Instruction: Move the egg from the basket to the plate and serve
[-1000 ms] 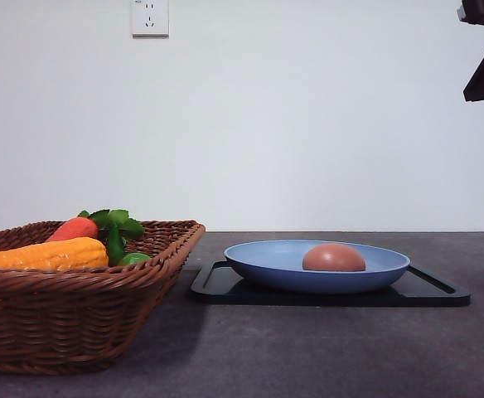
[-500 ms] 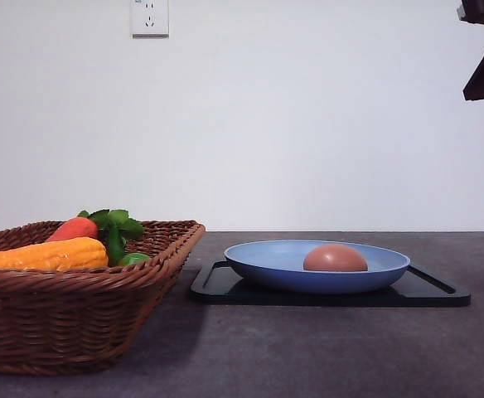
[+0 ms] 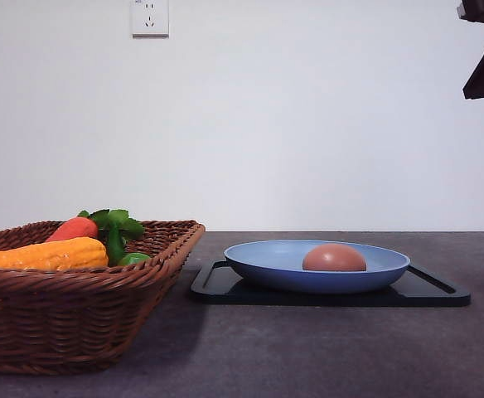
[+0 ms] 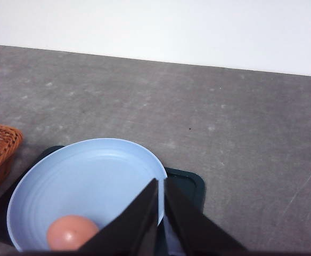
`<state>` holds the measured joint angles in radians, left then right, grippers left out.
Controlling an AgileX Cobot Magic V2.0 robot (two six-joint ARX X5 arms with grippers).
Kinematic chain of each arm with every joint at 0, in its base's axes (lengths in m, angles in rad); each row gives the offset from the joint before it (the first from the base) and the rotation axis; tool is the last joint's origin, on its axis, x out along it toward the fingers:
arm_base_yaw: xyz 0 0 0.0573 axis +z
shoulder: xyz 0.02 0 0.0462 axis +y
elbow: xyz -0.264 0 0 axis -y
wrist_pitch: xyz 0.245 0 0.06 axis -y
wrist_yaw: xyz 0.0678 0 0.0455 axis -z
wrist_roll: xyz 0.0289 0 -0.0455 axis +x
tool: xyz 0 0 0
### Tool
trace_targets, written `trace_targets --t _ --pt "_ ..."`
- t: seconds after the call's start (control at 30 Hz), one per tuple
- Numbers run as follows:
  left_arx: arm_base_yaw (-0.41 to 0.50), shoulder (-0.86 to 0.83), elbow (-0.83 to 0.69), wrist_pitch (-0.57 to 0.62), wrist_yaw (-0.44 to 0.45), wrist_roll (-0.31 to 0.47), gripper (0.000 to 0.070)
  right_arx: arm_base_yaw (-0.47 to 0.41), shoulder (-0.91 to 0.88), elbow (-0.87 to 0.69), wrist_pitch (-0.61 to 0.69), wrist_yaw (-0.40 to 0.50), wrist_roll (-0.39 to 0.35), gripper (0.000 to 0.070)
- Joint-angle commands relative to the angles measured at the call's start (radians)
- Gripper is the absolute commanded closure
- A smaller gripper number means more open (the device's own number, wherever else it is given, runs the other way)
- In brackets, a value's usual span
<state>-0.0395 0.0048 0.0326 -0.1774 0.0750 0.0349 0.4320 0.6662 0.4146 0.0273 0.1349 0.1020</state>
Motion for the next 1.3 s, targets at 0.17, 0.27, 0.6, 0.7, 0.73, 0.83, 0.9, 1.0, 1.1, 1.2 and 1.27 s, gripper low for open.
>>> trace_targets --t 0.17,0.27,0.6,0.7,0.73,0.83,0.9,1.0,1.1,1.2,1.27 --pt "0.0 -0.002 -0.014 -0.002 -0.001 0.005 0.07 0.008 0.003 0.005 0.012 0.005 0.01 0.07" --pt "0.0 -0.002 -0.014 -0.002 -0.001 0.005 0.07 0.008 0.003 0.005 0.012 0.005 0.01 0.07" --pt "0.0 -0.002 -0.014 -0.002 -0.001 0.005 0.07 0.008 0.002 0.005 0.025 0.004 0.01 0.07" --pt "0.0 -0.002 -0.014 -0.002 -0.001 0.005 0.07 0.003 -0.053 0.003 -0.003 0.019 -0.018 0.07" --pt "0.0 -0.002 -0.014 -0.002 -0.001 0.005 0.07 -0.003 -0.084 0.0 -0.008 0.039 -0.054 0.07" --pt "0.0 -0.002 -0.014 -0.002 -0.001 0.005 0.07 -0.027 -0.187 -0.036 -0.006 0.065 -0.134 0.07" --pt "0.0 -0.002 -0.014 -0.002 -0.001 0.005 0.07 -0.061 -0.266 -0.077 -0.006 0.064 -0.166 0.07" --pt "0.0 -0.002 -0.014 -0.002 -0.001 0.005 0.07 -0.123 -0.377 -0.141 -0.006 0.05 -0.167 0.07" --pt "0.0 -0.002 -0.014 -0.002 -0.001 0.005 0.07 -0.201 -0.479 -0.204 -0.006 -0.014 -0.165 0.07" --pt "0.0 -0.002 -0.014 -0.002 -0.001 0.005 0.07 -0.274 -0.553 -0.26 -0.006 -0.084 -0.165 0.07" --pt "0.0 -0.002 -0.014 -0.002 -0.001 0.005 0.07 -0.312 -0.585 -0.291 -0.006 -0.126 -0.163 0.07"
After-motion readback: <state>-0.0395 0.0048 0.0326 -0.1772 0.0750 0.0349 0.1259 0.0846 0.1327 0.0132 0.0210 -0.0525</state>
